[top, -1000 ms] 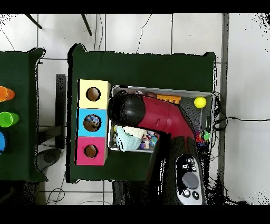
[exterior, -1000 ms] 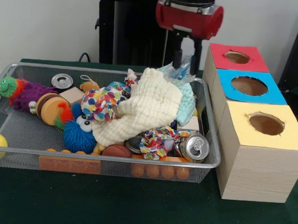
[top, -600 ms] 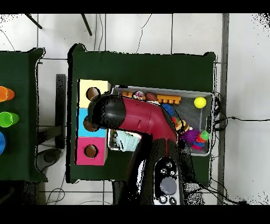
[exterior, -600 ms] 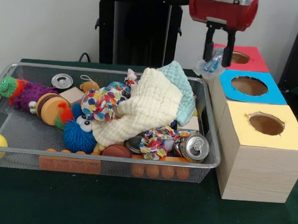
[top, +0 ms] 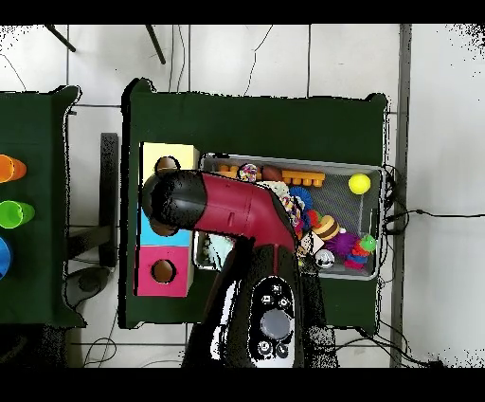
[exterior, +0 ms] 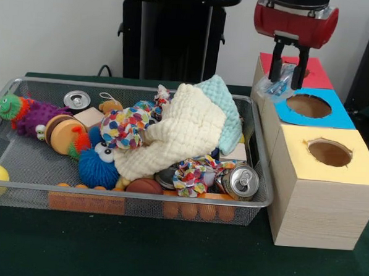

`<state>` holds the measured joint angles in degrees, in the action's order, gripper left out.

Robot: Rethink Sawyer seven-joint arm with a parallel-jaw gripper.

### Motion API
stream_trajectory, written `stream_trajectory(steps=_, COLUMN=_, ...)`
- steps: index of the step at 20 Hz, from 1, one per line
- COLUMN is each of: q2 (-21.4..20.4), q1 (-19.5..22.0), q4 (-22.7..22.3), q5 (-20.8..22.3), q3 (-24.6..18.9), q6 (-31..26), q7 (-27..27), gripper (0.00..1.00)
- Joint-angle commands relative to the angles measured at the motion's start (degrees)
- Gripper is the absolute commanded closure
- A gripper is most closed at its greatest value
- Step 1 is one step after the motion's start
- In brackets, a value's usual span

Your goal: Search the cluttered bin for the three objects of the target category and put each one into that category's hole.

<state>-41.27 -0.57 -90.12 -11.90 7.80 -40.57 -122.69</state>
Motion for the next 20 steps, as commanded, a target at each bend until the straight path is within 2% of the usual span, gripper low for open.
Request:
stream_trajectory(steps=1, q2=3.93, q1=1.05, q4=0.51, q5=-3.47, q3=-0.21, q6=-5.51, q7=-14.91, gripper=1.00)
stream_trajectory(steps=9, q2=3.31, q1=-3.06, q4=-0.22, q5=-4.52, q3=1.48, q6=-5.45, q7=-16.76, gripper=1.00)
stream_trajectory(steps=11, q2=3.70, q1=-4.28, q4=2.65, q5=-0.79, q3=3.53, q6=-6.45, q7=-13.40, gripper=1.00)
stream_trajectory(steps=13, q2=3.46, q1=-4.87, q4=2.92, q5=0.51, q3=4.08, q6=-6.50, q7=-11.17, gripper=1.00)
stream_trajectory(steps=20, q2=3.24, q1=-5.97, q4=2.28, q5=-1.81, q3=4.04, q6=-6.73, q7=-11.78, gripper=1.00)
